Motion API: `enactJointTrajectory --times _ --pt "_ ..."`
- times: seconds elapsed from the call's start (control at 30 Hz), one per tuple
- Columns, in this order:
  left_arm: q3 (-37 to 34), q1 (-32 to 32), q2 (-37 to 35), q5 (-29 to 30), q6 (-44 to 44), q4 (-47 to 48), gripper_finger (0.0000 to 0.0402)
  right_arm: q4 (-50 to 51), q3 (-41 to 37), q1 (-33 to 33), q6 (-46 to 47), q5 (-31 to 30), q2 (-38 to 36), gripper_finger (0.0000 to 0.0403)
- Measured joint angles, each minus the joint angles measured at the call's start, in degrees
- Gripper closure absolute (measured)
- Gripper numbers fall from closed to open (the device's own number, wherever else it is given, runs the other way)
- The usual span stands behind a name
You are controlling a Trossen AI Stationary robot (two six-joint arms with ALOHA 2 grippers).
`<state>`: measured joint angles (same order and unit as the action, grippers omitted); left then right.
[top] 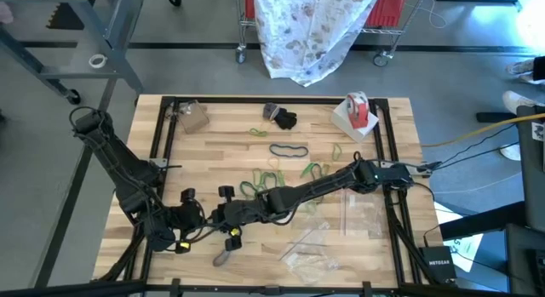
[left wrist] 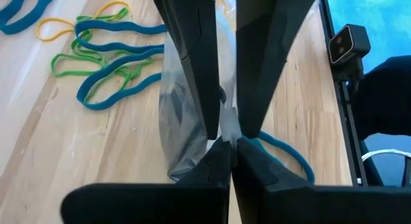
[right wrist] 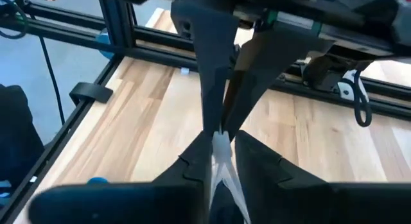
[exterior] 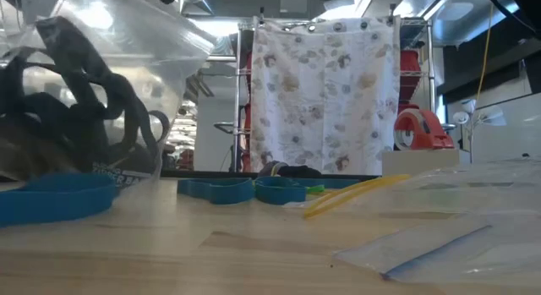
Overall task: Sort rubber bands
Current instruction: Close the transparent zip bag
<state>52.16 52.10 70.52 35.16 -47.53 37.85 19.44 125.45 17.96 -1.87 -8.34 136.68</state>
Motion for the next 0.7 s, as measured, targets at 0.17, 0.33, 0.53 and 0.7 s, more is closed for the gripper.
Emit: enactJointTrajectory --times 0.17,0.33,0.53,0.7 --pt "0.00 -0.02 0.00 0.00 0.00 0.07 0.0401 1.55 0.00 0.00 0.00 -0.07 0.00 0.0386" --pt "0.00 0.00 0.00 0.00 0.00 0.17 0.0401 1.71 0.00 0.00 0.00 -0.09 0.00 0.0389" --pt "0.00 0.37 0.02 1.02 -0.02 -0.04 0.0401 9.52 3.79 0.07 0.00 -0.17 -0.02 0.0386" --pt "0.00 0.38 0.02 1.41 0.27 0.12 0.0401 18.53 7.83 0.07 0.00 -0.11 -0.02 0.0391"
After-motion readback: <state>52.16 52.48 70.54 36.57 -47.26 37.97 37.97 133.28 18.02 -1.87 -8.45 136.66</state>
